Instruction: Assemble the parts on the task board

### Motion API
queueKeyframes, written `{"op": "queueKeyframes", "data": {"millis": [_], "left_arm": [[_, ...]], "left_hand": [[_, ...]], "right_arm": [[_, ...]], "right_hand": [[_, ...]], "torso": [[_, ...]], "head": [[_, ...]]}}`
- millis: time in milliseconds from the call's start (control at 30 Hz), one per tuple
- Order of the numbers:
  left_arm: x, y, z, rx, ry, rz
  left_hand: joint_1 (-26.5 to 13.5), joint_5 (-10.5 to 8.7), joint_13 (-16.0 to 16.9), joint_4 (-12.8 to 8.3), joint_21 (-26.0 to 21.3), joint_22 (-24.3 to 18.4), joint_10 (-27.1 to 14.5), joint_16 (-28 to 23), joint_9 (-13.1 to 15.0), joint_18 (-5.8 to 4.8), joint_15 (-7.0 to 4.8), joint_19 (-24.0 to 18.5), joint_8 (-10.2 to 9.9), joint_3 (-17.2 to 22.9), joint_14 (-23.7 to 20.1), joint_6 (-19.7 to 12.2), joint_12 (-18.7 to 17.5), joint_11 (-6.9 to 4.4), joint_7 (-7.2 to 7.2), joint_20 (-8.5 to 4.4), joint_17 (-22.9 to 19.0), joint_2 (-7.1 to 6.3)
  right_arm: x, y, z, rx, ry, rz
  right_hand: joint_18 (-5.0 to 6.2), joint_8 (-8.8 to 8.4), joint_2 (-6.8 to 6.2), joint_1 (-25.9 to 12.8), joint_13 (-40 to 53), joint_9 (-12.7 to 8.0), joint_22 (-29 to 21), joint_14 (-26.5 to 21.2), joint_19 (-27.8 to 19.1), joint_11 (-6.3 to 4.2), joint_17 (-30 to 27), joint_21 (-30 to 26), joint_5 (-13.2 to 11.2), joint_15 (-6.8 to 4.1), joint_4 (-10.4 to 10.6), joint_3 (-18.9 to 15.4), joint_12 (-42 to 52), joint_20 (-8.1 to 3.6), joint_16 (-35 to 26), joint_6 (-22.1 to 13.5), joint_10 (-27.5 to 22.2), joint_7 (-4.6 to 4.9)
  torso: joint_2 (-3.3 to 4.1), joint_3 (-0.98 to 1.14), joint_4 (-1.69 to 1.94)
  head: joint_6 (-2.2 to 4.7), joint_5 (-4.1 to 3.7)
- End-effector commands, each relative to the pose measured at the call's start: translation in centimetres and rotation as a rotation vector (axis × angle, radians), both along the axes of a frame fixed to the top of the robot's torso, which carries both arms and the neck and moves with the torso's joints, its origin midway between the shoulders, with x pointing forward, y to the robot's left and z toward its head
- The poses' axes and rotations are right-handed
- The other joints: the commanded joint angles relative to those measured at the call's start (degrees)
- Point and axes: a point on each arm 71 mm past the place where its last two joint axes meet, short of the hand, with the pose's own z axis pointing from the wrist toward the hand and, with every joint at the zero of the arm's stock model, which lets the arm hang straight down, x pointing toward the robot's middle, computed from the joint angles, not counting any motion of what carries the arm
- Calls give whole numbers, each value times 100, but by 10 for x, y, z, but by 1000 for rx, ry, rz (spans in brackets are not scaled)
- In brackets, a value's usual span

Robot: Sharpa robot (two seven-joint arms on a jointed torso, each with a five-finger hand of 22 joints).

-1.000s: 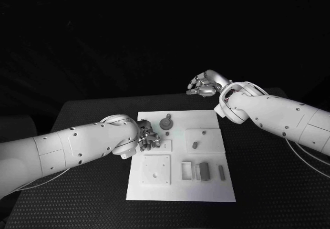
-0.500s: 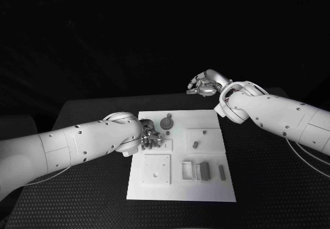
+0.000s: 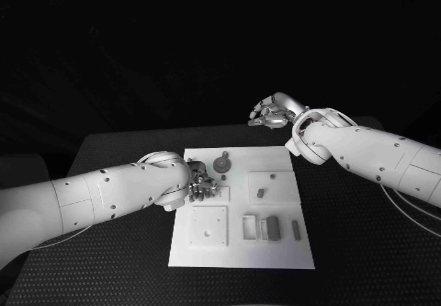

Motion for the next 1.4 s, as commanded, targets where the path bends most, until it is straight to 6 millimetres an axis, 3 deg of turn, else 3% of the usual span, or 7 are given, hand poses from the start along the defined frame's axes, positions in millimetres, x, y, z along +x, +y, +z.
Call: {"op": "queueKeyframes", "data": {"millis": [33, 200, 400, 1067, 1233, 1333, 1400], "left_arm": [[-3, -4, -2, -15, 4, -9], [-2, -1, -1, -15, 1, 0], [-1, 5, -1, -18, -5, 13], [16, 26, 40, -103, -91, 86], [31, 45, 60, -119, -113, 137], [49, 68, 70, -113, -152, 204], [58, 80, 72, -106, -168, 241]], "left_hand": [[-112, -139, -28, 22, -62, 35, -227, 26, 7, 59, 39, -36, -50, -140, -22, 384, -40, -157, -363, -20, -57, -133], [-295, -742, -84, 252, -174, 14, -297, 50, -1, 55, 54, -71, -135, -322, -110, 309, -74, -128, -327, -8, -177, -396], [-668, -1063, -99, 397, -280, 17, -363, 134, 5, 71, 58, -105, -206, -723, -207, 243, -50, -120, -303, -2, -260, -570], [-726, -1084, -100, 492, -338, 27, -411, 192, 31, 85, 55, -109, -229, -754, -269, 213, -31, -114, -297, 0, -304, -729], [-425, -1056, -99, 282, -391, 45, -522, 187, -97, 68, 80, -133, -527, -696, -363, -301, -28, -19, -82, 28, -395, -546], [-140, -668, -122, 32, -439, 60, -591, 184, -246, 54, 103, -121, -651, -666, -393, -474, -27, 54, 6, 45, -557, -415], [-99, -643, -136, -15, -466, 58, -620, 182, -283, 49, 115, -134, -671, -675, -417, -504, -36, 70, 22, 55, -605, -395]], "right_arm": [[0, 1, 0, -2, 4, 15], [0, 1, 0, -2, 4, 14], [0, 0, 0, -2, 3, 11], [1, -5, 0, -3, -1, 1], [2, -7, -1, -4, 0, -3], [2, -7, -1, -4, 0, -5], [2, -8, -1, -5, 0, -6]], "right_hand": [[88, -24, 26, 30, -9, -3, 86, -38, -29, 13, -7, -39, 31, -4, -22, -8, 1, -5, -18, 6, -40, 42], [88, -28, 22, 20, -12, -4, 86, -44, -33, 16, -10, -42, 31, -2, -22, -15, -2, -1, -20, 0, -46, 46], [88, -31, 20, 14, -15, -5, 85, -48, -37, 19, -11, -45, 31, 0, -23, -19, -3, 1, -22, -4, -51, 49], [88, -35, 20, 5, -19, -6, 85, -53, -41, 23, -13, -49, 32, 4, -23, -24, -3, 4, -23, -10, -57, 53], [88, -36, 21, 5, -19, -6, 85, -54, -41, 23, -13, -49, 32, 4, -24, -24, -3, 5, -23, -11, -57, 53], [88, -36, 21, 4, -20, -6, 85, -54, -41, 24, -14, -49, 32, 5, -24, -25, -3, 5, -22, -11, -57, 54], [88, -37, 22, 3, -20, -6, 85, -54, -40, 24, -14, -49, 32, 5, -23, -25, -2, 5, -22, -12, -58, 54]], "torso": [[1, -1, 2], [-2, -5, 0], [-3, -7, 4], [-6, -11, 7], [-8, -13, 3], [-7, -9, 6], [-5, -4, 3]], "head": [[7, -5], [9, -5], [16, -13], [99, -7], [136, 3], [174, 11], [188, 16]]}}
